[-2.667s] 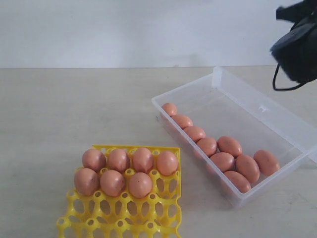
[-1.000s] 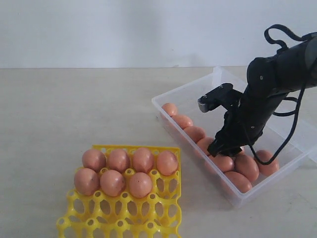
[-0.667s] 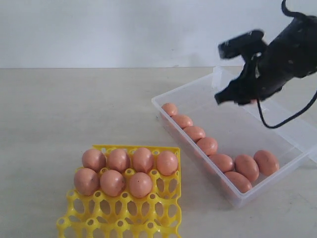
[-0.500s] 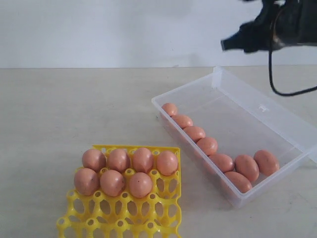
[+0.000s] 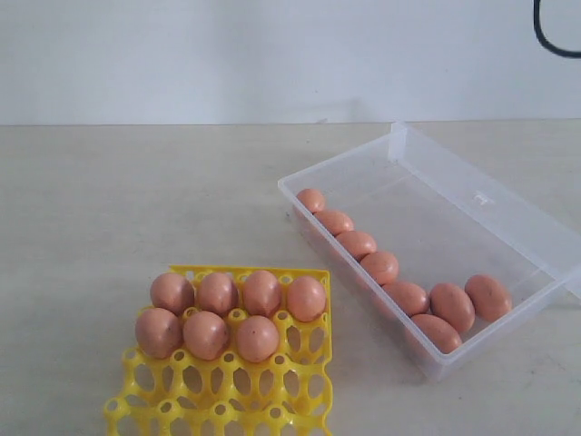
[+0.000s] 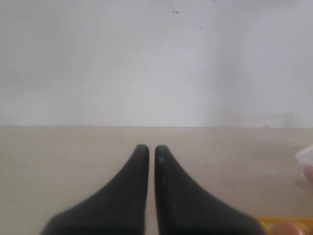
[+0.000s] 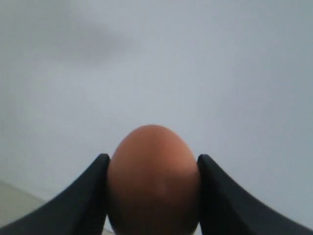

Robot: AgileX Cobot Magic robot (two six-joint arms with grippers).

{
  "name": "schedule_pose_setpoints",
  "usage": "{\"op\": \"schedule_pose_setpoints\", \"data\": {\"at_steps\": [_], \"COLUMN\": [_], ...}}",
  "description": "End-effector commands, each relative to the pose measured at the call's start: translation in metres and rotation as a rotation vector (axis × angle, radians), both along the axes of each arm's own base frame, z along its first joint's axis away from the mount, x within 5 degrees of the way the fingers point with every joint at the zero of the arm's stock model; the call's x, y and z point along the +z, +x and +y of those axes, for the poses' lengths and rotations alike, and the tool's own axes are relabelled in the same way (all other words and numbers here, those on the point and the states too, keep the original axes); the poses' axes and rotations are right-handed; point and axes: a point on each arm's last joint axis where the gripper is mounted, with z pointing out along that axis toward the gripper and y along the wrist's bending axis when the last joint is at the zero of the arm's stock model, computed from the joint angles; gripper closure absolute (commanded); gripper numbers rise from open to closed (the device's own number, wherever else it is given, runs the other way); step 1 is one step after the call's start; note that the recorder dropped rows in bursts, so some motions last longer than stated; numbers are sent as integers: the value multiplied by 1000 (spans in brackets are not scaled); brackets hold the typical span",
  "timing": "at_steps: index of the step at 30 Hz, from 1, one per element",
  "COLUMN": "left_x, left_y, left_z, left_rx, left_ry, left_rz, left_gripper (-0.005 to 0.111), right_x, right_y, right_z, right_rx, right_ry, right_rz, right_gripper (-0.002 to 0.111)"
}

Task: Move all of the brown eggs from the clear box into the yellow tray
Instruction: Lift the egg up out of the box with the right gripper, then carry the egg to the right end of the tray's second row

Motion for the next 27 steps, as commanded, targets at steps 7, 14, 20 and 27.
{"op": "schedule_pose_setpoints", "data": {"at_steps": [7,14,20,27], "left_x": [2,2,2,2], "left_y": [0,0,0,0], "left_z": [0,0,0,0], "left_rx": [2,2,2,2], "left_ry": [-10,-10,-10,-10], "left_rz": [-13,-13,-13,-10], "left_gripper": [103,103,103,103], "right_x": [-29,-19,-39,-119], "right_y": [-3,-14,-42,-77], "right_z": [3,-52,-123,-102], "right_rx": [126,-441,-894,-368], "right_ry": [-782,-990,-214,273], "right_rz": [75,242,403,1297], "right_gripper": [108,108,108,108]}}
